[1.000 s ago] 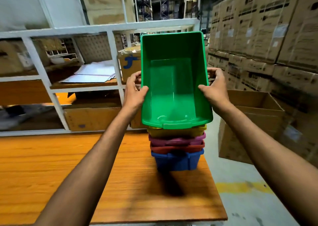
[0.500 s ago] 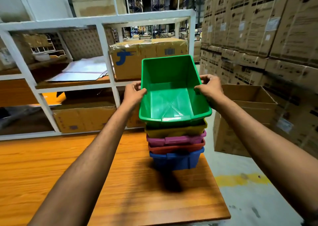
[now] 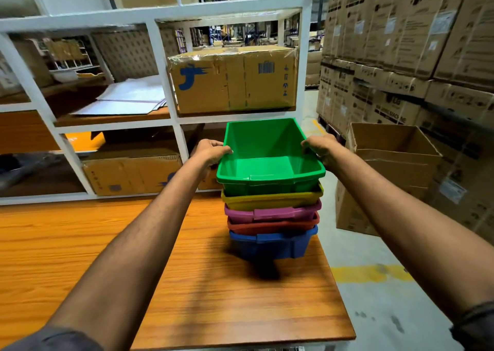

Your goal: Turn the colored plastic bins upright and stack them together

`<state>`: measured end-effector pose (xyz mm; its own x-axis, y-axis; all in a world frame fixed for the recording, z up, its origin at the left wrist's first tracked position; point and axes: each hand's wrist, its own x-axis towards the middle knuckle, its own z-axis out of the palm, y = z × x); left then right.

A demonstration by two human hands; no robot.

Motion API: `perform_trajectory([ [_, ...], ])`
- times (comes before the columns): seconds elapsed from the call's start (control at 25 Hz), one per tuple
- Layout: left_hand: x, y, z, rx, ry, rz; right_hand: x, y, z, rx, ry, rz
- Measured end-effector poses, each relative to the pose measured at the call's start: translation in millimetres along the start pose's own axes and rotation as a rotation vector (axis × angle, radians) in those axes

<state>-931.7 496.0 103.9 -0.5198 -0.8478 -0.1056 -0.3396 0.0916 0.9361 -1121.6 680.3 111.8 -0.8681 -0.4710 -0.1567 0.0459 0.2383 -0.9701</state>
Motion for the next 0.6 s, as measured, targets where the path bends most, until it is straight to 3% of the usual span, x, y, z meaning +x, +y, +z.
perform_trajectory([
  [0.48,-15.6,-2.4,-1.2,-0.065,0.011,-0.022,-6.4,3.7,-6.2,0.091,-0.073,0.031],
  [0.6,-23.3,-4.1,-2.2,-0.100,0.056,0.046,-11.3,-1.2,-9.6,0.018,-0.030,-0.063],
])
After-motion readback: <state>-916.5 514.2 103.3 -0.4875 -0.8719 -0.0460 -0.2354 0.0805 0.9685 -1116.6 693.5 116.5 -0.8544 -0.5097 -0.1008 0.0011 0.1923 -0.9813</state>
